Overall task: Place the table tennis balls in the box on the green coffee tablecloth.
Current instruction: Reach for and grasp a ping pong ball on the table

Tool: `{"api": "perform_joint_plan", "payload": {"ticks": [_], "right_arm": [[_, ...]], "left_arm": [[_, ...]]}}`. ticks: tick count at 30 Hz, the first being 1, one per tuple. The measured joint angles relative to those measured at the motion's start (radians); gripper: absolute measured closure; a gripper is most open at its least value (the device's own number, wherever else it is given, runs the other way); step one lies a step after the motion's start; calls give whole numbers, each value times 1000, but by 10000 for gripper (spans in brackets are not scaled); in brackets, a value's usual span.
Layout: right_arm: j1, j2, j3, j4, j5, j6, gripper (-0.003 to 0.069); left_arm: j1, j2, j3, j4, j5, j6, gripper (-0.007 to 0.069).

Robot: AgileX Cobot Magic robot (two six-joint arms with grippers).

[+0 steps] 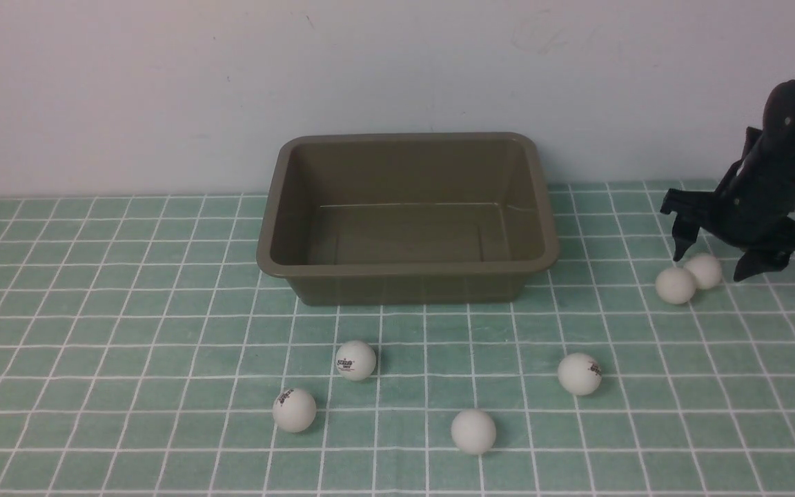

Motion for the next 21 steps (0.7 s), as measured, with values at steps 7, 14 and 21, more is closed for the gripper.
{"api": "perform_joint_plan", "payload": {"ticks": [7,14,21], "right_arm": [[0,7,0,1,-6,-1,195],[0,7,0,1,-8,-14,305],[0,7,-79,3,18,-125,305]], "left_arm": [[0,0,0,0,0,0,629],[0,0,0,0,0,0,629],[0,0,0,0,0,0,629]]}}
